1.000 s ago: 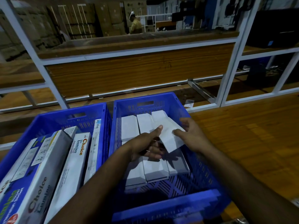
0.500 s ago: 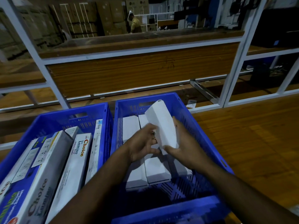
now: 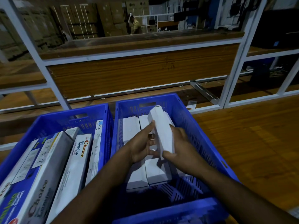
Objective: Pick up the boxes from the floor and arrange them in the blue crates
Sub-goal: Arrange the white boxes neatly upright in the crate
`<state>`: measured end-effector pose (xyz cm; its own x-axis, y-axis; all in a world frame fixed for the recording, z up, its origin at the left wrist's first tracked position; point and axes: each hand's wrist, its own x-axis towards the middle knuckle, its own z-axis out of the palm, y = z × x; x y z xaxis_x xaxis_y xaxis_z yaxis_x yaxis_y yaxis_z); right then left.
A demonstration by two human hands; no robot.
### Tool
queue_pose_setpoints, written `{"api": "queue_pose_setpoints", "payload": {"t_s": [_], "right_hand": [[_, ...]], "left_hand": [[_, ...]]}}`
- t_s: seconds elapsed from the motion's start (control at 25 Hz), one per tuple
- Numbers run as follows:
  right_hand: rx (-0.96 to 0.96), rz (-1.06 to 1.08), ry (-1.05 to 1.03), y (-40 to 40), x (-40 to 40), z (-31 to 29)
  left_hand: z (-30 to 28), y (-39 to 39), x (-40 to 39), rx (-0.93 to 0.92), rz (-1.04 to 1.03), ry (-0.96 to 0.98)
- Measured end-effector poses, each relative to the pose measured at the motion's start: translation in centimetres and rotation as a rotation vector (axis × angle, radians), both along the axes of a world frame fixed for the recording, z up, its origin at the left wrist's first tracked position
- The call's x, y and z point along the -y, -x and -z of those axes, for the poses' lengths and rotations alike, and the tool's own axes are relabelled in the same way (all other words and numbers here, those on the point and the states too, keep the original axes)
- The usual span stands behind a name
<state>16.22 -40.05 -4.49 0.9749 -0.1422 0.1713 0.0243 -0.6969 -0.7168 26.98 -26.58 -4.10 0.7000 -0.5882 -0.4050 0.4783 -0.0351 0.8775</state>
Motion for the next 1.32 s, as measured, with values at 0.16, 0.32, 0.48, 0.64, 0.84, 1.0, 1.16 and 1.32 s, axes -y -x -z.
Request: {"api": "queue_pose_setpoints", "payload": {"t_s": [0.16, 0.32, 0.48, 0.64, 0.84, 1.0, 1.16, 1.32], "right_hand": [[-0.153, 0.253, -0.128, -0.6, 2.5, 0.8], [-0.416, 0.359, -0.076, -1.1, 3.5, 1.4], [-0.529, 0.347, -0.024, -1.5, 3.3, 1.9], [-0.646, 0.328, -0.181, -1.9, 3.5, 2.3], [-0.832, 0.195, 0.028, -2.4, 2.5, 2.1], [-0.762, 0.168, 0.022, -2.5, 3.2, 2.7], [-0.887, 0.024, 0.381, -2.2, 2.7, 3.5], [-0.736, -0.142, 0.872, -1.7, 0.2, 4.2]], "left_hand": [[-0.4, 0.6, -0.2, 0.032, 0.053, -0.060], [-0.6, 0.5, -0.2, 0.018, -0.007, -0.105], [-0.2, -0.4, -0.7, -0.037, -0.168, -0.208], [-0.3, -0.4, -0.6, 0.006, -0.179, -0.265], [-0.2, -0.2, -1.0, 0.407, -0.014, -0.500], [0.8, -0.4, -1.7, 0.825, 0.386, -0.966], [2.6, 0.0, -2.4, 0.937, 0.792, -1.328], [4.9, 1.3, -2.4, 1.069, 0.882, -1.555]]}}
